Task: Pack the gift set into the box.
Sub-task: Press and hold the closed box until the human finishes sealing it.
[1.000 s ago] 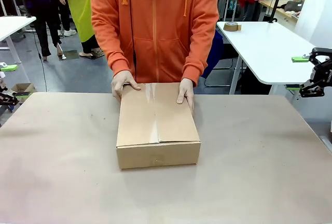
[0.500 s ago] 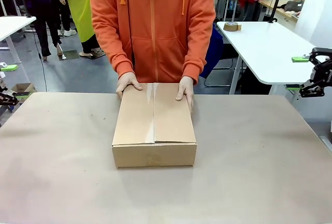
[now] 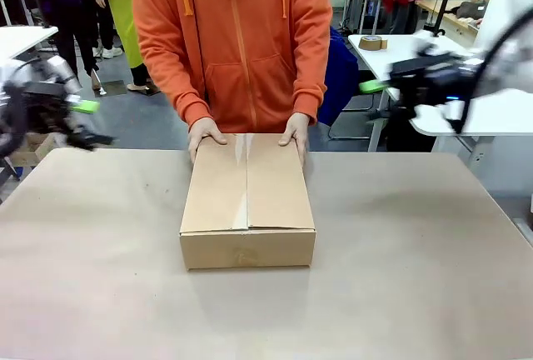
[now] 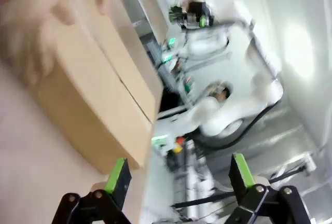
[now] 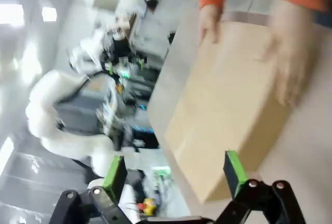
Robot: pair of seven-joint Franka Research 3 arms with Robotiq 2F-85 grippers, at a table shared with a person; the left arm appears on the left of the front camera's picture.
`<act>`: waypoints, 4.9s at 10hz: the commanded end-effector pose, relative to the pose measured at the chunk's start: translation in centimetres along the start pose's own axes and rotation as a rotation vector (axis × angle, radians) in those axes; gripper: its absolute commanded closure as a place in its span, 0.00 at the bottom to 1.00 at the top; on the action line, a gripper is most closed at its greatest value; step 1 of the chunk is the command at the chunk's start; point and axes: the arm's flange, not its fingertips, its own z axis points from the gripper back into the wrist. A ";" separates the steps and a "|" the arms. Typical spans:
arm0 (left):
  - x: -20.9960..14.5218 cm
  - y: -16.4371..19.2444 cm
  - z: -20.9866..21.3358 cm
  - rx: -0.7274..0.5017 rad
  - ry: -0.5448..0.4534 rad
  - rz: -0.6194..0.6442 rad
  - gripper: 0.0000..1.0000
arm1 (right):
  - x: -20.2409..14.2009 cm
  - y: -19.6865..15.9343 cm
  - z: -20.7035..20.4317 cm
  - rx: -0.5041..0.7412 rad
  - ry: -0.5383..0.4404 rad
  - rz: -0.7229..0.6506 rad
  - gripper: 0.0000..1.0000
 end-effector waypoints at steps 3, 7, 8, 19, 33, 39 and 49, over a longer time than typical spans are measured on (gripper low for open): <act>0.9 -0.5 -4.7 0.012 -0.003 -0.167 0.00 | 0.7 1.2 -5.9 -0.024 0.072 0.155 0.00; 0.1 0.2 -5.7 0.025 -0.036 -0.217 0.00 | 1.4 0.3 -10.3 0.036 0.109 0.538 0.00; 1.4 0.7 -7.8 0.071 -0.091 -0.441 0.00 | 1.9 0.1 -11.2 0.103 0.021 0.890 0.00; 1.4 7.0 -17.5 0.146 -0.063 -1.129 0.00 | 0.0 -8.2 -18.2 0.186 0.002 1.122 0.00; 1.8 9.8 -18.6 0.242 0.078 -1.072 0.00 | -1.2 -10.8 -18.9 0.103 0.057 1.045 0.00; 1.8 9.8 -18.6 0.242 0.078 -1.072 0.00 | -1.2 -10.8 -18.9 0.103 0.057 1.045 0.00; 1.8 9.8 -18.6 0.242 0.078 -1.072 0.00 | -1.2 -10.8 -18.9 0.103 0.057 1.045 0.00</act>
